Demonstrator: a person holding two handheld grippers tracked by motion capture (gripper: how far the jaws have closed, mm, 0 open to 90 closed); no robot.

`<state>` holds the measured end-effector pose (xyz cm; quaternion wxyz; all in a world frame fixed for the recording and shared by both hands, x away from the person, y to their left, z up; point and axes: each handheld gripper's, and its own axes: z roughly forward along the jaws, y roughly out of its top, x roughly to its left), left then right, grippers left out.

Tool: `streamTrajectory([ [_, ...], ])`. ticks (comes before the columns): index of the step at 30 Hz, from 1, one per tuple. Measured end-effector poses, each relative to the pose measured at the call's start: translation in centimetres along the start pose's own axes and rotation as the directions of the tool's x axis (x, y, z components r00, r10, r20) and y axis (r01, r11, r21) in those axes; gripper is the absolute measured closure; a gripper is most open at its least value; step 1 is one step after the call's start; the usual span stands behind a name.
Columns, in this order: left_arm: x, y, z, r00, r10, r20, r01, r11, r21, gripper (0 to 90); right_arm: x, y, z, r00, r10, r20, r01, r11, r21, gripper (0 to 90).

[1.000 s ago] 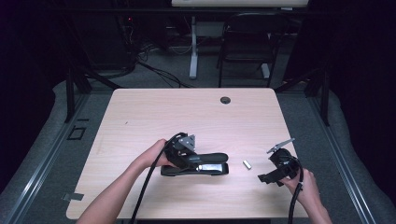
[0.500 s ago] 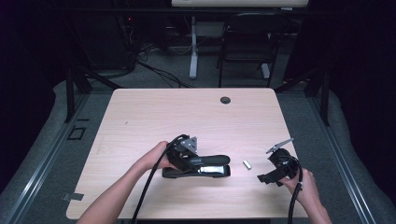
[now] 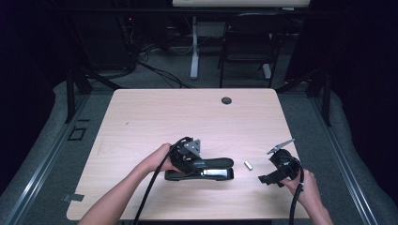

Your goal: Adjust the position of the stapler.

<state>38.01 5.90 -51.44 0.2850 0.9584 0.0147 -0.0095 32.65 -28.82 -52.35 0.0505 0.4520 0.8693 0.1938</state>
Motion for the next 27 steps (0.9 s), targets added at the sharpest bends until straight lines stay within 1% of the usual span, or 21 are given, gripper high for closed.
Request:
streamTrajectory([
  [9, -0.11, 0.08, 0.12, 1.0, -0.006, 0.0, 0.006, 1.0, 0.003, 54.2, 0.01, -0.02, 0.04, 0.9999, 0.005, -0.01, -0.005, 1.0, -0.007, 9.1],
  [10, -0.11, 0.08, 0.13, 1.0, -0.006, 0.001, 0.006, 1.0, 0.002, 54.2, 0.02, -0.02, 0.04, 1.0, 0.004, -0.002, -0.004, 1.0, -0.006, 9.1],
  [11, -0.12, 0.08, 0.14, 1.0, -0.008, 0.001, 0.008, 1.0, 0.002, 54.2, 0.0, 0.0, 0.01, 1.0, -0.001, -0.002, 0.001, 1.0, -0.001, 9.2],
  [12, -0.13, 0.09, 0.14, 1.0, -0.008, 0.001, 0.008, 1.0, 0.002, 54.2, 0.07, -0.02, 0.05, 0.9999, 0.007, -0.008, -0.007, 1.0, -0.012, 9.2],
  [16, -0.17, 0.07, 0.17, 1.0, -0.008, 0.0, 0.008, 1.0, -0.002, 54.2, 0.07, 0.04, 0.12, 1.0, 0.008, -0.001, -0.008, 1.0, -0.01, 9.2],
  [17, -0.18, 0.05, 0.16, 0.9999, -0.01, -0.001, 0.01, 0.9999, -0.004, 54.1, -0.02, 0.12, 0.0, 0.9999, -0.008, 0.007, 0.008, 1.0, 0.011, 9.2],
  [19, -0.19, 0.0, 0.13, 0.9999, -0.012, 0.0, 0.012, 0.9999, -0.009, 54.2, 0.0, 0.18, 0.05, 0.9999, -0.013, 0.01, 0.013, 1.0, 0.006, 9.2],
  [20, -0.19, -0.01, 0.11, 0.9999, -0.011, -0.001, 0.011, 0.9999, -0.01, 54.1, 0.12, 0.2, 0.15, 1.0, 0.001, -0.003, -0.002, 1.0, -0.006, 9.2],
  [22, -0.21, -0.01, 0.1, 0.9999, -0.011, -0.003, 0.011, 0.9999, -0.01, 54.2, 0.12, 0.28, 0.19, 0.9999, -0.005, -0.011, 0.005, 1.0, -0.001, 9.3],
  [27, -0.18, 0.02, 0.09, 0.9999, -0.01, -0.001, 0.01, 0.9999, -0.007, 54.2, 0.14, 0.24, 0.14, 1.0, -0.008, -0.003, 0.008, 1.0, -0.002, 9.3],
])
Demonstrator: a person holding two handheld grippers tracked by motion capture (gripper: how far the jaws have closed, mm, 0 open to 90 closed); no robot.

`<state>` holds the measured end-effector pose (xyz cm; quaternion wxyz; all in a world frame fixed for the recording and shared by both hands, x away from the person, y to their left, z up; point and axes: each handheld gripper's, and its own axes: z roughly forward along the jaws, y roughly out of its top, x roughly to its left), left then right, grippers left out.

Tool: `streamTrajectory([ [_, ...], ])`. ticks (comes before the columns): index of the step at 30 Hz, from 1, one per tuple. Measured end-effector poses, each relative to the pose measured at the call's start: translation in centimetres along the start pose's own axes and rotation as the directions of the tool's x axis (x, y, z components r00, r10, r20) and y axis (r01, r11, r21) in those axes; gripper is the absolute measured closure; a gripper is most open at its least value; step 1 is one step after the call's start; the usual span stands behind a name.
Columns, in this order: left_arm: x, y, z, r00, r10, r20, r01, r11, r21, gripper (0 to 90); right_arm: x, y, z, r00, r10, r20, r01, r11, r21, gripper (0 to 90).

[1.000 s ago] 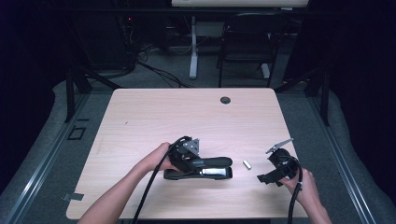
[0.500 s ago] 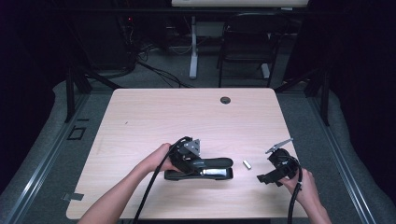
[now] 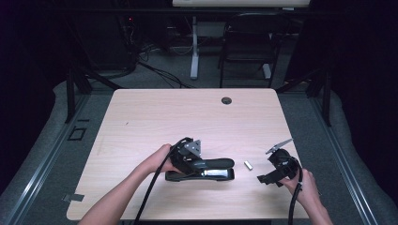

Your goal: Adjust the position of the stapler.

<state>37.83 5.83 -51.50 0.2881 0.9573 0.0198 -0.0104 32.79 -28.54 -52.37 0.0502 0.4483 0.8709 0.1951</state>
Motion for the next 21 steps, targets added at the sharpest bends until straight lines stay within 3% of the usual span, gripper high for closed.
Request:
streamTrajectory([
  [4, -0.2, 0.1, 0.3, 0.9996, -0.026, -0.013, 0.026, 0.9995, 0.015, 51.6, 0.1, -0.1, -0.1, 1.0, 0.005, -0.002, -0.005, 1.0, -0.012, 9.8],
  [6, -0.3, 0.2, 0.6, 0.9993, -0.038, -0.005, 0.038, 0.9984, 0.041, 34.9, 0.2, 0.0, -0.2, 1.0, -0.001, 0.006, 0.001, 1.0, -0.015, 10.3],
  [7, -0.6, 0.2, 0.8, 0.9983, -0.04, -0.042, 0.042, 0.9983, 0.04, 30.6, 0.2, 0.1, -0.2, 0.9999, -0.008, 0.012, 0.008, 1.0, -0.004, 10.4],
  [12, -1.0, 0.1, -0.5, 0.9927, -0.09, -0.08, 0.087, 0.9953, -0.042, 14.3, 0.7, 0.4, -0.2, 1.0, 0.007, -0.007, -0.007, 0.999, -0.039, 11.1],
  [17, -1.6, -0.8, -2.2, 0.9754, -0.155, -0.157, 0.138, 0.9838, -0.114, 7.5, 0.9, 0.4, -0.4, 1.0, 0.001, -0.007, -0.002, 0.998, -0.056, 13.3],
  [21, -2.1, -1.5, -3.1, 0.9512, -0.234, -0.201, 0.204, 0.9656, -0.161, 2.7, 1.2, 0.5, -0.4, 1.0, 0.002, 0.002, -0.002, 0.997, -0.072, 13.3],
])
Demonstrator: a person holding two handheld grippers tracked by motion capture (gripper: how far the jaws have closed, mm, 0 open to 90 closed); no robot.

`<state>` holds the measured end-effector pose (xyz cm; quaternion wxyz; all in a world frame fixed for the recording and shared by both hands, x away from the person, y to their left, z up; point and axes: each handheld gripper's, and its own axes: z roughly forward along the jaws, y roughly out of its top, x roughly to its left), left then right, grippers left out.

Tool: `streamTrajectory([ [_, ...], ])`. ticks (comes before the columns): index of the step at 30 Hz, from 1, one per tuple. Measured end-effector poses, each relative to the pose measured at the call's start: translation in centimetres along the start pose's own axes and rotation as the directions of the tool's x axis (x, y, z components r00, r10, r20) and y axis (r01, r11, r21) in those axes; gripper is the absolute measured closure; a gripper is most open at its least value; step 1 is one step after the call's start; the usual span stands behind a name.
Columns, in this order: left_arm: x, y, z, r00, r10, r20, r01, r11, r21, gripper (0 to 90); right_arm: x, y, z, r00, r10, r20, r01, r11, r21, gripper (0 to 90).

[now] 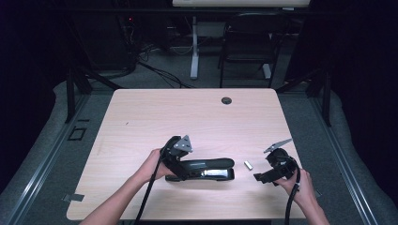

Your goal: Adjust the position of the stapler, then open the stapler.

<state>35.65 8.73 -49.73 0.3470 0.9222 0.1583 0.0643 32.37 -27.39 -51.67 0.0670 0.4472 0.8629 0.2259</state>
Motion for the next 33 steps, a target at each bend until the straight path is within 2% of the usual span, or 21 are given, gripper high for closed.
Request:
streamTrajectory([
  [2, -0.3, -0.2, -0.4, 0.9985, -0.039, -0.039, 0.038, 0.9992, -0.015, 0.0, 0.3, 0.0, 0.1, 1.0, 0.001, 0.002, -0.001, 1.0, -0.01, 13.2],
  [4, -0.7, -0.4, -0.8, 0.9958, -0.069, -0.06, 0.067, 0.9972, -0.033, 0.0, 0.7, 0.1, 0.1, 1.0, -0.006, 0.006, 0.006, 1.0, -0.009, 13.0],
  [6, -1.3, -0.5, -1.1, 0.994, -0.085, -0.068, 0.083, 0.9957, -0.042, 0.0, 1.1, 0.4, 0.1, 0.9999, -0.014, 0.008, 0.014, 1.0, -0.027, 13.0],
  [8, -1.9, -0.5, -1.3, 0.9896, -0.099, -0.104, 0.093, 0.9937, -0.061, 0.0, 1.7, 0.7, 0.1, 0.9998, -0.021, 0.006, 0.022, 0.999, -0.041, 13.1],
  [13, -3.0, -0.5, -1.4, 0.9789, -0.146, -0.143, 0.132, 0.986, -0.102, 0.1, 3.2, 1.4, 0.5, 0.9997, -0.026, 0.0, 0.026, 0.998, -0.051, 12.9],
  [15, -3.4, -0.4, -1.3, 0.9761, -0.164, -0.142, 0.149, 0.9822, -0.115, 0.1, 3.6, 1.6, 0.6, 0.9995, -0.032, -0.001, 0.032, 0.998, -0.049, 13.1],
  [17, -3.8, -0.3, -1.2, 0.9737, -0.17, -0.152, 0.153, 0.9815, -0.115, 0.1, 3.8, 1.8, 0.8, 0.9994, -0.035, 0.004, 0.035, 0.998, -0.047, 13.3],
  [22, -4.4, 0.0, -0.8, 0.9745, -0.167, -0.151, 0.152, 0.983, -0.103, 0.2, 4.4, 2.4, 1.2, 0.9995, -0.032, -0.001, 0.032, 0.999, -0.038, 13.7],
  [26, -4.9, 0.4, -0.6, 0.9674, -0.196, -0.16, 0.179, 0.9771, -0.115, 0.3, 5.0, 2.6, 1.3, 0.9989, -0.041, 0.023, 0.042, 0.999, -0.027, 14.0],
  [28, -5.4, 0.8, -0.5, 0.9658, -0.193, -0.173, 0.176, 0.9782, -0.11, 0.6, 5.3, 2.9, 1.2, 0.9981, -0.046, 0.04, 0.047, 0.999, -0.014, 14.3],
  [29, -5.7, 1.1, -0.4, 0.9656, -0.192, -0.175, 0.175, 0.9787, -0.108, 0.7, 5.5, 3.0, 1.2, 0.9984, -0.037, 0.042, 0.038, 0.999, -0.023, 14.4],
  [31, -6.3, 1.5, -0.4, 0.9665, -0.19, -0.172, 0.172, 0.9784, -0.115, 2.2, 5.8, 3.3, 1.0, 0.9959, -0.05, 0.076, 0.051, 0.999, -0.012, 15.0],
  [33, -6.9, 1.7, -0.1, 0.9676, -0.187, -0.17, 0.169, 0.9789, -0.115, 3.2, 6.1, 3.4, 1.0, 0.9976, -0.029, 0.063, 0.032, 0.999, -0.034, 16.0],
])
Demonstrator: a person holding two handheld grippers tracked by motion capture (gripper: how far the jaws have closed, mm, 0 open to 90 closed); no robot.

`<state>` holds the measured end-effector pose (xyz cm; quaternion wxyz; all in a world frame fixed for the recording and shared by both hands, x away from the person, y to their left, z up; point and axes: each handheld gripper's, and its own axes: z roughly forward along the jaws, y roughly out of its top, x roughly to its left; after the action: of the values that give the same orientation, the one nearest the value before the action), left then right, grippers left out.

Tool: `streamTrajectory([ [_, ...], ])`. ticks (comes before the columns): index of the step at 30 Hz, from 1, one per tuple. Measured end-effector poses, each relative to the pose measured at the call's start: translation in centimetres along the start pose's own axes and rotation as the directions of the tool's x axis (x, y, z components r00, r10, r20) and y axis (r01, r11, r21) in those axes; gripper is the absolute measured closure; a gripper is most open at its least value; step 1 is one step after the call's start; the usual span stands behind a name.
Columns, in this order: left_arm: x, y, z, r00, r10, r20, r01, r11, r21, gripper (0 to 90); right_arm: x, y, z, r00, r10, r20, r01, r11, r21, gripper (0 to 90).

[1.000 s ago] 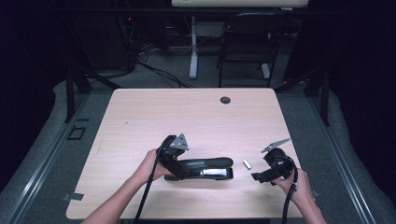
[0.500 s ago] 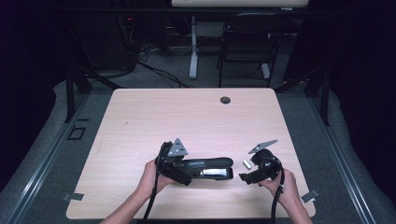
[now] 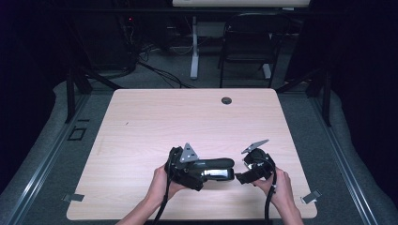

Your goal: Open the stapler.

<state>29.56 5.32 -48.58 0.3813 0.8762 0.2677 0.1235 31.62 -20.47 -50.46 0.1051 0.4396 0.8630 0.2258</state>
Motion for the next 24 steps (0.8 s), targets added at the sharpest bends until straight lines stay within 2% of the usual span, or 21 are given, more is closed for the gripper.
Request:
streamTrajectory([
  [2, -0.5, -0.1, 0.1, 1.0, -0.001, 0.0, 0.001, 1.0, -0.005, 6.6, 0.4, -0.2, 0.1, 0.9983, 0.049, -0.03, -0.051, 0.997, -0.051, 17.2],
  [3, -0.7, -0.2, 0.1, 1.0, -0.001, -0.009, 0.001, 1.0, -0.01, 8.3, 0.6, -0.5, 0.3, 0.9975, 0.056, -0.043, -0.059, 0.995, -0.079, 18.7],
  [5, -1.1, -0.3, 0.2, 0.9998, 0.002, -0.021, -0.003, 0.9998, -0.021, 16.6, 1.2, -0.9, 0.7, 0.9975, 0.062, -0.033, -0.065, 0.993, -0.101, 23.8],
  [6, -1.2, -0.4, 0.2, 0.9996, 0.002, -0.028, -0.003, 0.9997, -0.026, 17.8, 1.5, -1.1, 0.8, 0.9974, 0.06, -0.039, -0.064, 0.992, -0.106, 26.2],
  [8, -1.6, -0.5, 0.1, 0.9996, -0.021, -0.019, 0.02, 0.9988, -0.045, 22.9, 1.8, -1.5, 1.1, 0.9981, 0.05, -0.035, -0.054, 0.992, -0.118, 33.7],
  [11, -2.2, -0.6, 0.3, 0.9994, -0.022, -0.027, 0.02, 0.9975, -0.068, 30.4, 2.3, -2.1, 1.5, 0.9975, 0.054, -0.046, -0.061, 0.983, -0.174, 45.4],
  [14, -2.6, -0.8, 0.6, 0.9988, -0.038, -0.03, 0.036, 0.9961, -0.081, 38.3, 2.2, -2.7, 2.0, 0.9949, 0.078, -0.064, -0.091, 0.969, -0.23, 56.3],
  [15, -2.7, -0.9, 0.7, 0.9982, -0.047, -0.036, 0.044, 0.9956, -0.083, 40.5, 2.2, -2.8, 2.0, 0.9963, 0.071, -0.048, -0.08, 0.97, -0.23, 59.1],
  [18, -3.1, -1.3, 1.3, 0.9968, -0.066, -0.046, 0.062, 0.9949, -0.079, 47.5, 2.7, -3.1, 2.6, 0.9967, 0.068, -0.044, -0.078, 0.954, -0.288, 68.1],
  [19, -3.2, -1.4, 1.5, 0.9966, -0.068, -0.046, 0.064, 0.9946, -0.082, 49.7, 2.9, -3.2, 2.7, 0.9961, 0.072, -0.052, -0.084, 0.953, -0.292, 69.5],
  [24, -3.8, -2.2, 2.5, 0.9957, -0.079, -0.05, 0.075, 0.9942, -0.077, 59.7, 3.4, -3.7, 3.7, 0.996, 0.088, -0.018, -0.089, 0.945, -0.316, 75.6],
])
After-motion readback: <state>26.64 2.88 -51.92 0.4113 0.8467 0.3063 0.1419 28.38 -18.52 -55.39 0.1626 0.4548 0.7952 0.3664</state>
